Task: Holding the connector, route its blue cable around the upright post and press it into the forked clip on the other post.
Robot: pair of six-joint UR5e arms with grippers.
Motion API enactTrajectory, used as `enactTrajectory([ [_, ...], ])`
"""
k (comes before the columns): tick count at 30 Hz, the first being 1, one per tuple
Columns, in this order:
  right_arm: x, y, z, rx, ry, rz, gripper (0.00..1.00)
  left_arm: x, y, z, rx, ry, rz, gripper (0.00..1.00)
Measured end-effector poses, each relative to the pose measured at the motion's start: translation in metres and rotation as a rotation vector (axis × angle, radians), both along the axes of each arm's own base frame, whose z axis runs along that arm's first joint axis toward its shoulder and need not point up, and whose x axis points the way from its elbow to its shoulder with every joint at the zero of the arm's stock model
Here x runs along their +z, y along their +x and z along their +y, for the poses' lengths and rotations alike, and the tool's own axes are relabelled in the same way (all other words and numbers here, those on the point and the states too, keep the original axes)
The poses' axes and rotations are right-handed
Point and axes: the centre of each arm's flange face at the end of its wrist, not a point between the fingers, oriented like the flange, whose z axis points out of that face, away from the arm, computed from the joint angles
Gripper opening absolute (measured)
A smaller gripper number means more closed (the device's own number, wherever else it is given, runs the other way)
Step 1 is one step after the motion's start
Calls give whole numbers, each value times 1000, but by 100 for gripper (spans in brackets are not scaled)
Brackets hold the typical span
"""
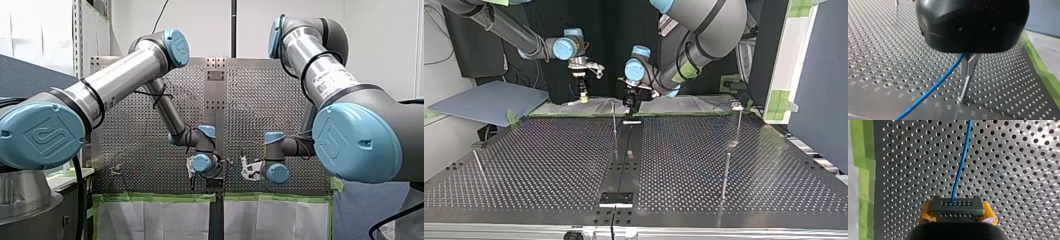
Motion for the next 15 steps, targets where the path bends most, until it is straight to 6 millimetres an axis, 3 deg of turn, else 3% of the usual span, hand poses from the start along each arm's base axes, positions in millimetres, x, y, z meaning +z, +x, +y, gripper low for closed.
enactTrajectory([
  [15,7,-8,-22,-14,-6,-5,0,11,14,-3,20,-3,-8,0],
])
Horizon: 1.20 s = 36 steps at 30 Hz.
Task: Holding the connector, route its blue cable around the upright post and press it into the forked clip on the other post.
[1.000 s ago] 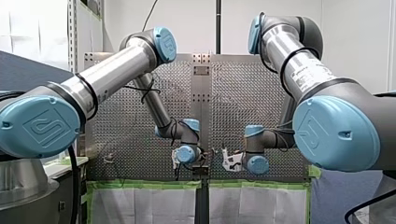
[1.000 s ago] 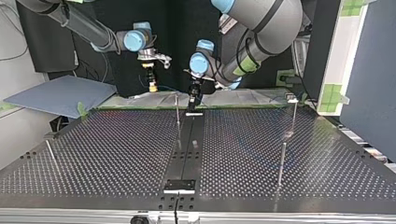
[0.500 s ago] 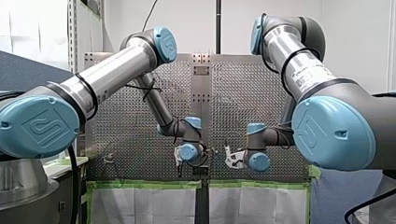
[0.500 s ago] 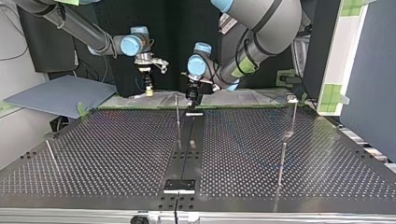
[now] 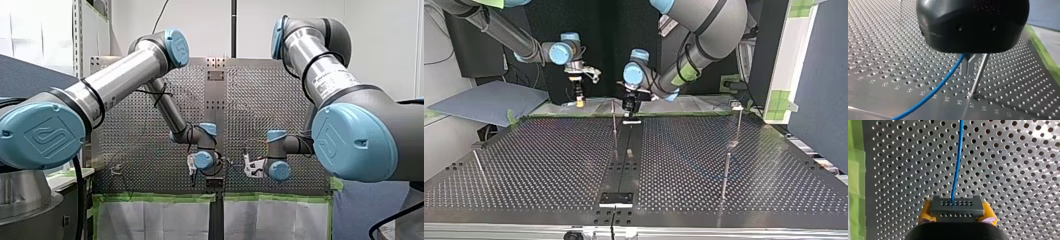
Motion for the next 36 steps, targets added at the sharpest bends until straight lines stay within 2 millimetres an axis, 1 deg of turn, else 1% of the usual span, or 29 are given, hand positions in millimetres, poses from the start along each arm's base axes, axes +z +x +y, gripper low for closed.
enactTrajectory([
  [5,2,-4,-7,-1,-5,-6,0,3,4,-1,2,-1,-4,0],
  [12,7,-12,-22,-10,-10,-13,0,7,10,-1,7,0,-4,0],
  [17,9,-14,-28,-12,-9,-16,0,8,13,1,12,2,-1,0],
  [21,14,-23,-43,-14,-9,-21,0,8,15,4,17,5,2,0],
  [24,16,-28,-50,-17,-7,-21,0,8,17,7,21,10,5,0],
  [36,17,-40,-59,-29,9,-17,0,7,21,13,30,24,11,0],
])
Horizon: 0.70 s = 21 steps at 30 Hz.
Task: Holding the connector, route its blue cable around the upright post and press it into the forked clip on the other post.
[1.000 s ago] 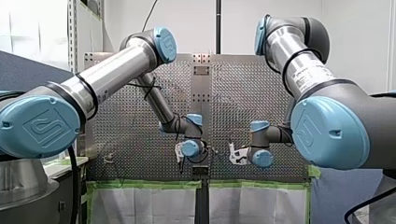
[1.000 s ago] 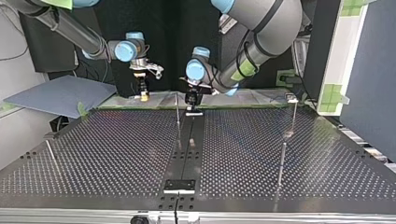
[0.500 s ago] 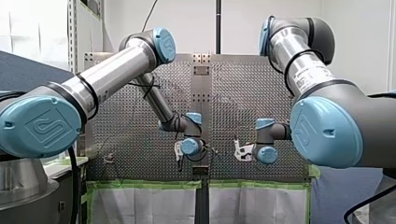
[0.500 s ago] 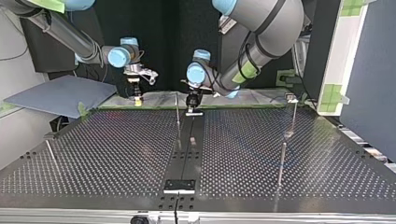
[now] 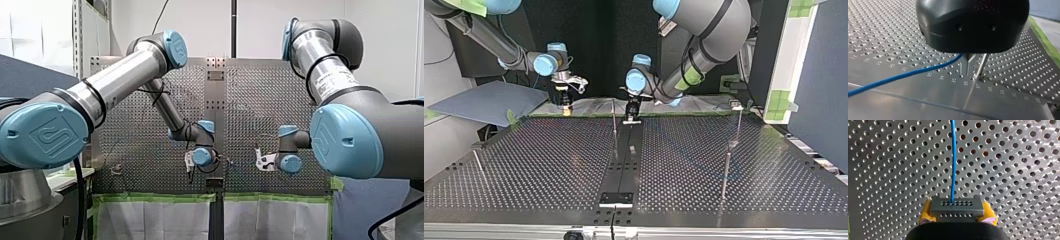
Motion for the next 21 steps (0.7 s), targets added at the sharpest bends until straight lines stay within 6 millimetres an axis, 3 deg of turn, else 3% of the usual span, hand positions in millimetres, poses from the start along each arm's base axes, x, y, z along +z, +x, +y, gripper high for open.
enactTrajectory([
  [20,0,-7,-5,4,1,-10,0,-1,5,8,10,10,9,0],
  [21,0,-7,-5,4,1,-10,0,-1,5,8,8,10,9,4],
])
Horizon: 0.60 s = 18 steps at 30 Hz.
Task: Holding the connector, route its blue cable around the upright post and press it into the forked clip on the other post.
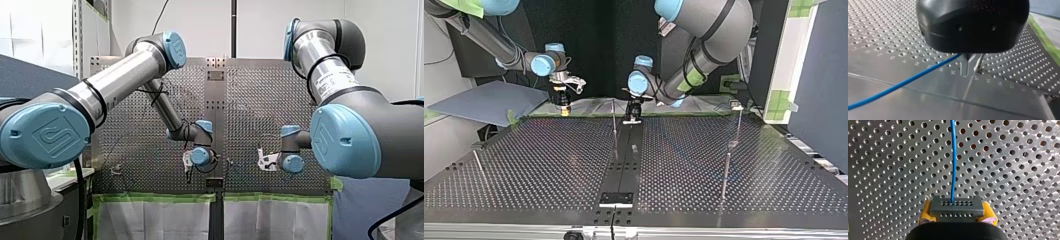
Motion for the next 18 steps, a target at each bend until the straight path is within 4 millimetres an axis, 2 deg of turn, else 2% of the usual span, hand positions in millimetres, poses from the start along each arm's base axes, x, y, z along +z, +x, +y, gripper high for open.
enactTrajectory([
  [1,0,0,0,0,0,0,0,0,0,-1,-5,1,0,4],
  [3,0,0,0,1,-1,0,0,0,0,-2,-18,4,-1,38],
  [4,0,0,0,1,-1,0,0,0,-1,-3,-29,7,-2,38],
  [5,0,0,0,2,-1,-1,0,0,-1,-4,-37,9,-2,54],
  [6,0,0,0,3,-1,-1,0,0,-1,-5,-45,10,-3,78],
  [7,0,0,0,4,-1,-1,0,0,-2,-6,-56,11,-2,78],
  [8,0,0,0,5,0,-1,0,0,-3,-8,-62,11,-2,87],
  [9,0,0,0,7,0,-1,0,0,-4,-9,-68,12,-2,100],
  [18,0,1,0,8,0,-1,0,-3,-13,-12,-86,45,36,100],
])
